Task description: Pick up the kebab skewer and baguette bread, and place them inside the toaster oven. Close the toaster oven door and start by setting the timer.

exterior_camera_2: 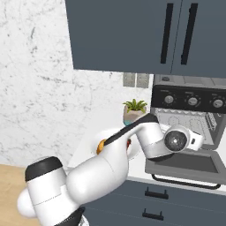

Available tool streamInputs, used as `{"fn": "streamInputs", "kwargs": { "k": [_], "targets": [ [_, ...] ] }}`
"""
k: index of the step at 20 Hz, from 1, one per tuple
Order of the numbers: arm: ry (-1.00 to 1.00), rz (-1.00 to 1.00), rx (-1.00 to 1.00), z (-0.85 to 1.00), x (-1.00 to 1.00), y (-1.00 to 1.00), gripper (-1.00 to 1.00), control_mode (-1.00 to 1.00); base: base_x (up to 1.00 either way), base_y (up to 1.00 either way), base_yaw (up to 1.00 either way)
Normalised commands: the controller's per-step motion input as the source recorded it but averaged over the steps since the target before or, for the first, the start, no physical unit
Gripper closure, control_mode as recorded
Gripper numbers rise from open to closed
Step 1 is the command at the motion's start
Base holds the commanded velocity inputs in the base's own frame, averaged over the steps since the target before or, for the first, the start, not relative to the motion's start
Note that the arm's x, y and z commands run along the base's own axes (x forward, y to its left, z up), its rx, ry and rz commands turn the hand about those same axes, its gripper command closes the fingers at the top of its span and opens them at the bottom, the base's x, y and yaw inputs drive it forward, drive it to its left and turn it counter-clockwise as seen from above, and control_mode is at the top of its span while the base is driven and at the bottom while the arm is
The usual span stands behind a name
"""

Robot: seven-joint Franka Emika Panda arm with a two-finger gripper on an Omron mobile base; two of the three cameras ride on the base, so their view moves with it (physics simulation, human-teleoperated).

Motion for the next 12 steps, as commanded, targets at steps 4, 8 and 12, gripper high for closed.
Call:
{"fn": "streamInputs", "kwargs": {
  "k": [4, 8, 12],
  "targets": [
    [-0.03, -0.02, -0.05, 0.0, 0.09, -0.06, -1.0, -1.0, 0.0, 0.0, 0.0],
    [-0.06, -0.08, -0.04, -0.02, 0.2, -0.03, -1.0, -1.0, 0.0, 0.0, 0.0],
    [-0.06, -0.07, -0.1, 0.0, 0.19, 0.0, -1.0, -1.0, 0.0, 0.0, 0.0]
  ]
}}
